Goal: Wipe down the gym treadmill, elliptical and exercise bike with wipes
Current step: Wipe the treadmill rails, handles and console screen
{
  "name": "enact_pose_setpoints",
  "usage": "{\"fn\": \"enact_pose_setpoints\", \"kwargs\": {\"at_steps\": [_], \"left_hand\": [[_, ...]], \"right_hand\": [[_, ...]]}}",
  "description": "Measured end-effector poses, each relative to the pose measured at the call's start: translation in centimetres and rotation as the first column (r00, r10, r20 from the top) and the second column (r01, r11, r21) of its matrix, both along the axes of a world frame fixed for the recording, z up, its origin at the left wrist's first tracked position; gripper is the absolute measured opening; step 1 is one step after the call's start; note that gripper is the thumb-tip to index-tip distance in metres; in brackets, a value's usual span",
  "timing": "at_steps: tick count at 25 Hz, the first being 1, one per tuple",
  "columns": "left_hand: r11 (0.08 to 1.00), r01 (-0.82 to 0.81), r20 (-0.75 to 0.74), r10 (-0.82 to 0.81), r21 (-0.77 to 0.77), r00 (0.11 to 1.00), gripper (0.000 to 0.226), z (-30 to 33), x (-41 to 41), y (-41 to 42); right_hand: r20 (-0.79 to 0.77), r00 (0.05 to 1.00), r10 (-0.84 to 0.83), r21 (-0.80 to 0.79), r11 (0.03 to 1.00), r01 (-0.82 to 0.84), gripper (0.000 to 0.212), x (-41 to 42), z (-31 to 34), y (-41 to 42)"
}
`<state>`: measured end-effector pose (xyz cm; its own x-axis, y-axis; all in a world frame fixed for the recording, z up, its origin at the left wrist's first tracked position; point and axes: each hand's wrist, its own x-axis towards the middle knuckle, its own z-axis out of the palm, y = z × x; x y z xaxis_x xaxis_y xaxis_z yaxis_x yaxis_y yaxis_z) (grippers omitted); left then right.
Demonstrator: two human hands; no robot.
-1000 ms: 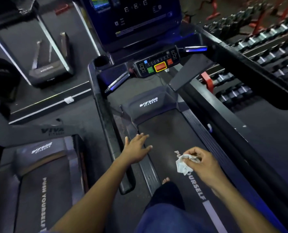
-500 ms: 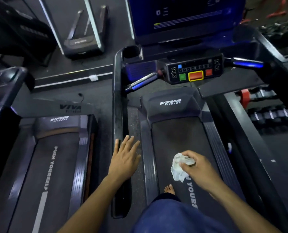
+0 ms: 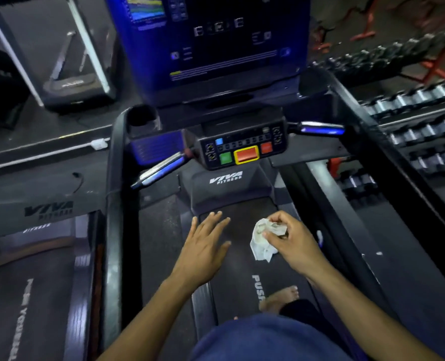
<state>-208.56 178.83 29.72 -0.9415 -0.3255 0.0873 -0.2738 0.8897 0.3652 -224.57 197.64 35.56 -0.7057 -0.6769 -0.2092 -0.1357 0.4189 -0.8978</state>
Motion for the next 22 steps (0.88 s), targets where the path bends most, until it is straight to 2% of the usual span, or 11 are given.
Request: {"fn": "enact_pose_setpoints", "kwargs": {"at_steps": [6,9,14,16,19,21,22], "left_hand": [[0.953,0.302,0.026,-0.303,0.031,0.953,0.061,1.7,-18.1,0.8],[0.897,0.442,0.026,-0.442,0.002,0.897,0.061,2.7,-26.6,1.4],[0.811,0.585,0.016,-0.585,0.002,0.811,0.064,3.6,-38.4,3.5],[0.785,0.62,-0.004,-0.62,-0.006,0.785,0.062,3.3,-42.2,3.8],[0.755,0.655,0.025,-0.655,-0.007,0.755,0.065,2.9,-48.8,3.9],[0.734,0.678,0.076,-0.675,-0.029,0.734,0.072,2.6,-52.7,3.9],[0.717,0.696,0.109,-0.689,-0.037,0.716,0.078,2.4,-54.3,3.9]], "right_hand": [[0.035,0.956,-0.29,-0.068,0.954,0.292,0.014,-12.1,0.6,4.9],[0.109,0.9,-0.422,-0.113,0.894,0.433,0.02,-17.1,0.7,7.1],[0.227,0.783,-0.579,-0.146,0.775,0.615,0.01,-22.6,0.8,10.0],[0.143,0.761,-0.632,-0.178,0.74,0.648,0.011,-24.1,0.8,10.7],[-0.152,0.728,-0.669,-0.148,0.743,0.652,0.016,-27.6,1.3,10.5],[-0.364,0.682,-0.634,-0.108,0.756,0.645,0.016,-30.4,1.6,9.4],[-0.421,0.676,-0.605,-0.08,0.767,0.637,0.017,-31.6,1.8,8.6]]}}
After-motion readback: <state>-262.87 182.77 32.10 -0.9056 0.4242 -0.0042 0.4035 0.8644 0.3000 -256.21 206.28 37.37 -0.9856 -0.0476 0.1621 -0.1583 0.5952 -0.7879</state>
